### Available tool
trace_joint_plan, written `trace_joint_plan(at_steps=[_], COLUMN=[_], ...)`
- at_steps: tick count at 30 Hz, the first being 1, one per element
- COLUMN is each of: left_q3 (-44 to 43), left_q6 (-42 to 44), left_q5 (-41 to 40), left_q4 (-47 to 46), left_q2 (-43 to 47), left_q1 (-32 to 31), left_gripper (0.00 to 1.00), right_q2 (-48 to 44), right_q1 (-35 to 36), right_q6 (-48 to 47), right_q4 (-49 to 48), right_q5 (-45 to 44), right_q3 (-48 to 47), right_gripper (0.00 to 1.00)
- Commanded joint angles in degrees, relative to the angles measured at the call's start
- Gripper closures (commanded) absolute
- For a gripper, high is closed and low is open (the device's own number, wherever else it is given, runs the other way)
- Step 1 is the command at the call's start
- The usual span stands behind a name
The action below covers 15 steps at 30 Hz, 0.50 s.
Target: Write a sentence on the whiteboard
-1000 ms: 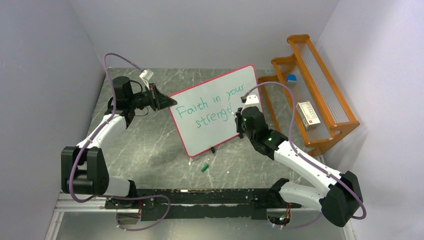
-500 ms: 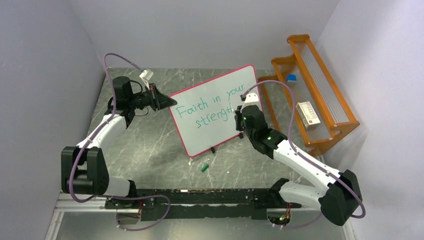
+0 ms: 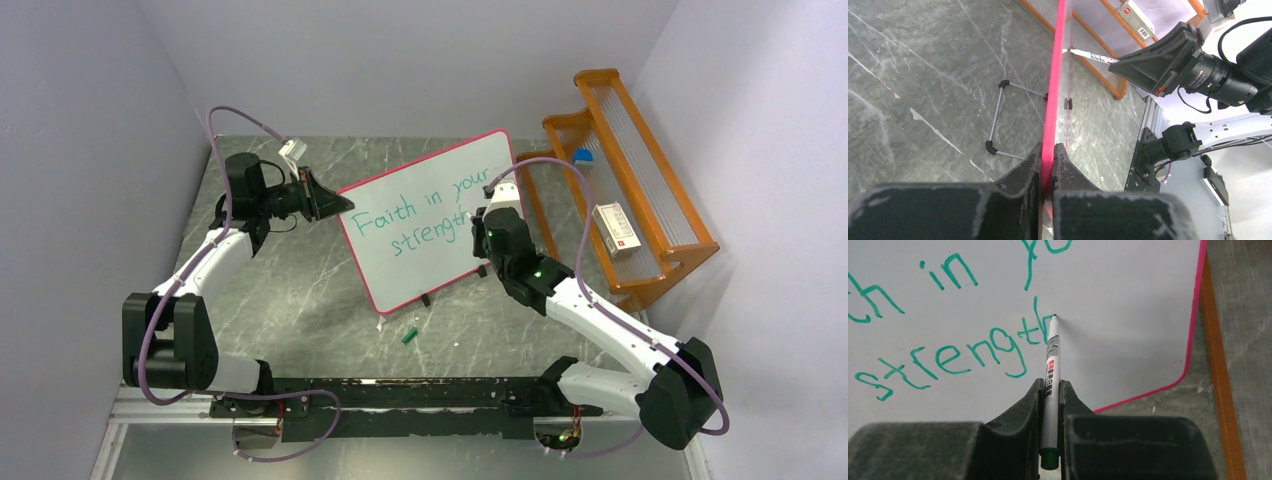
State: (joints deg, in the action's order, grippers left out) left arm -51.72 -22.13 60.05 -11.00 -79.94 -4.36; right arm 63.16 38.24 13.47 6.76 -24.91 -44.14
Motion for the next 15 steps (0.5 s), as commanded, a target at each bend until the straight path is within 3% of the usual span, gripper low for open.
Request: trace_joint_plan(at_steps=[1, 15], left_q3=[0.8, 0.8], left_q6=[4.7, 4.7], left_q5=[-4.3, -4.4], left_q4=[5.4, 5.5], left_q2=[-2.4, -2.4], left_q1=[-1.1, -1.1], left_gripper=[0.95, 0.95], right_q2=[0.0, -1.5], right_q1=[-0.9, -0.9], right_q6=[0.5, 2.7], right_q4=[0.0, 3.3], right_q5=[-1.2, 0.7], right_q3=[0.0, 2.1], right_gripper=[1.00, 1.00])
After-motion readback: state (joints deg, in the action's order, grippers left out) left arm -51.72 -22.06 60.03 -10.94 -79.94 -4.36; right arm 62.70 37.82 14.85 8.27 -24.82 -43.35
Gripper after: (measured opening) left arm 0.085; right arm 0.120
